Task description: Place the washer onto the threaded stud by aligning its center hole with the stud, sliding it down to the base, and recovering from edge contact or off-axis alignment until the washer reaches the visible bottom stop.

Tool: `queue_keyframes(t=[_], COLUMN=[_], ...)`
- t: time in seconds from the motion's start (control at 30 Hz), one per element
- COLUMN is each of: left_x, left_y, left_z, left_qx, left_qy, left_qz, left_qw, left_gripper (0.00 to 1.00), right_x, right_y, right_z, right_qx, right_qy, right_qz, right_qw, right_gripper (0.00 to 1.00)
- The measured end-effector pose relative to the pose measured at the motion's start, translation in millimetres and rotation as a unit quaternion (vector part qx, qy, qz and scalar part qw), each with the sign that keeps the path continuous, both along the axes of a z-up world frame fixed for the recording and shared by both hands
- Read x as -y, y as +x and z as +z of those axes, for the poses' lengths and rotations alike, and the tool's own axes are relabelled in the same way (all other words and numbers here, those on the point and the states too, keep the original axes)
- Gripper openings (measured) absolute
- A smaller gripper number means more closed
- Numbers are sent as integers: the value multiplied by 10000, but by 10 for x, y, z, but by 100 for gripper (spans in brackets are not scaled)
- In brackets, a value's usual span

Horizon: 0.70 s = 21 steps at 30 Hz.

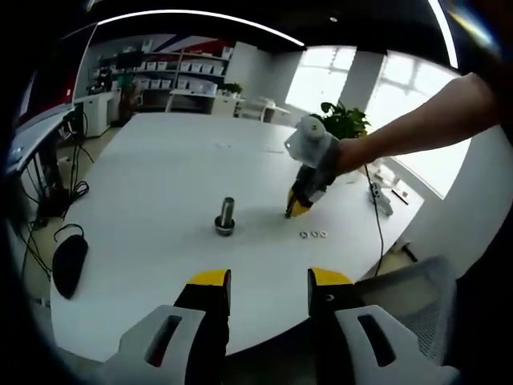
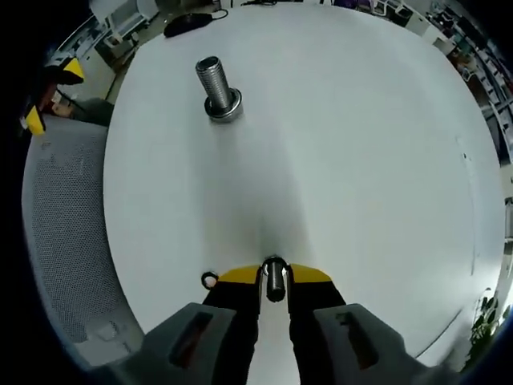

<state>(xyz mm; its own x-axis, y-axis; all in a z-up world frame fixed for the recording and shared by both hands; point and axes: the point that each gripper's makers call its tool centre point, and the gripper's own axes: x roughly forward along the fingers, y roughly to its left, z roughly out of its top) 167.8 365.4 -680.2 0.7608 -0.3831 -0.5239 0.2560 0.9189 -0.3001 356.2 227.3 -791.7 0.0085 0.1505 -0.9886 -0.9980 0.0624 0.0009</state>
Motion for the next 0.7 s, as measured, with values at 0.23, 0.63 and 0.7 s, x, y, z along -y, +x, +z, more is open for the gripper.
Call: queue_keyframes(t=[0.23, 0.63, 0.7], left_x=[-9, 32, 41], left_y=[4, -30, -36], left_z=[-12, -10, -7], left_qx=[-5, 13, 16], left_qy=[-18, -39, -32], left_qz=[40, 84, 93], left_qw=[10000, 10000, 10000], left_gripper=[36, 36, 36], right_x=[10, 183, 243], right_y=[8, 2, -5], right_z=[-21, 87, 83], right_qx=[21, 97, 96], right_qy=[-16, 142, 127], right_qz=[11, -184, -215], right_qw=[10000, 9997, 9996], right_gripper=[15, 21, 21])
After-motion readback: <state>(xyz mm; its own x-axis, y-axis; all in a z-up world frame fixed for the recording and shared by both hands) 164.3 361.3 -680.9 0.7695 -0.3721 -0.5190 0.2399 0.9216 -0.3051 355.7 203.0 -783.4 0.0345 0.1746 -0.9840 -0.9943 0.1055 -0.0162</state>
